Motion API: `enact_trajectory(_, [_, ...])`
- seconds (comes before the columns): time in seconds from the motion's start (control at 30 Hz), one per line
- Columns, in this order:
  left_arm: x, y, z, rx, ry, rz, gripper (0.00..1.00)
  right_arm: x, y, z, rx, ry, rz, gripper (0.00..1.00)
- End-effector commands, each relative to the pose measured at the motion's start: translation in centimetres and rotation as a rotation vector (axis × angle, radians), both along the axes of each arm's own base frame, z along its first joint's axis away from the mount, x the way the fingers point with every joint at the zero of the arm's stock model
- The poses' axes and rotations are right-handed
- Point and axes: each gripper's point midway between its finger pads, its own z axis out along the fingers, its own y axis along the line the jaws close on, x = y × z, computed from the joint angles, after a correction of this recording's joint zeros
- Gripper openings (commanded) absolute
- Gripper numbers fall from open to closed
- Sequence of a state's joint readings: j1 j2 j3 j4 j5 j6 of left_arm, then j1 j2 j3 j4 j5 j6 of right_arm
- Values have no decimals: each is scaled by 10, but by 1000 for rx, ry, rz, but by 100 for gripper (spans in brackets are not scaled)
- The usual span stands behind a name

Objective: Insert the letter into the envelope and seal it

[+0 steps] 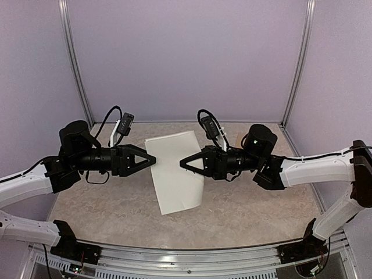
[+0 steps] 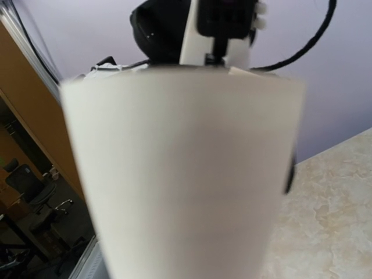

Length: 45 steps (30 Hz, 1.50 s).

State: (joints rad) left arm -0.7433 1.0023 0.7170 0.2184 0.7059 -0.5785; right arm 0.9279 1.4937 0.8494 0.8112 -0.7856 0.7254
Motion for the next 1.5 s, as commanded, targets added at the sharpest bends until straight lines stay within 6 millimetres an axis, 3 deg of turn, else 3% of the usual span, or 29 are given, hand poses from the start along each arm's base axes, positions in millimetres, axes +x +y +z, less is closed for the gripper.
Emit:
enact_trajectory(0.0, [-5,-7,0,-3,-13,-28,54,1,-5,9,24,-24,-14,0])
enact_trajectory(0.13, [-6,-8,-2,2,-10,-31,33,7,-4,7,15,-19,-47,0])
enact_trajectory(0.27, [-4,-8,-4,7,-7,-16,0,9,-2,4,-4,-11,-53,0])
enact_trajectory(0.33, [1,-6,-6,8,-9,18,0,9,-3,3,-9,-8,-52,5])
enact_trajectory(0.43, [5,0,3,-26,-35,59,0,6,-6,2,-7,-2,-48,38])
enact_trajectory(0.47, [5,3,6,-38,-40,66,0,5,-7,0,-9,2,-48,46])
enact_trajectory(0.53, [6,5,9,-47,-42,76,0,4,-8,-4,-16,11,-47,52])
enact_trajectory(0.6, [6,6,10,-50,-44,78,0,2,-10,-8,-17,19,-40,52])
enact_trajectory(0.73, [6,7,11,-54,-45,80,0,-3,-11,-16,-30,39,-14,40])
enact_trajectory(0.8, [6,7,12,-57,-47,79,0,-3,-11,-20,-36,46,-15,2])
enact_trajectory(0.83, [7,7,11,-55,-46,80,0,-3,-11,-21,-38,48,-16,0])
enact_trajectory(0.97, [8,10,13,-55,-51,87,0,-5,-13,-21,-34,49,-14,0])
enact_trajectory(1.0, [9,11,13,-55,-51,91,0,-6,-14,-21,-35,50,-10,10])
enact_trajectory(1.03, [10,11,14,-55,-52,92,0,-6,-14,-22,-38,53,-8,28])
enact_trajectory(1.07, [10,12,14,-55,-53,93,0,-7,-15,-23,-38,56,-8,38])
enact_trajectory(1.1, [10,12,14,-55,-54,94,0,-7,-16,-25,-39,60,-9,41])
enact_trajectory(1.13, [10,13,15,-55,-56,97,0,-8,-17,-26,-41,64,-11,41])
enact_trajectory(1.2, [11,14,15,-53,-58,101,0,-8,-18,-29,-48,72,-13,28])
enact_trajectory(1.23, [11,15,16,-53,-57,102,0,-8,-19,-31,-49,76,-15,11])
enact_trajectory(1.27, [12,16,16,-52,-58,104,0,-9,-20,-32,-50,78,-17,0])
enact_trajectory(1.4, [13,18,16,-51,-59,111,0,-10,-22,-37,-63,86,-21,0])
enact_trajectory(1.43, [13,19,17,-51,-60,112,0,-10,-22,-38,-67,88,-19,5])
enact_trajectory(1.47, [13,19,18,-52,-60,114,0,-11,-23,-39,-69,90,-18,25])
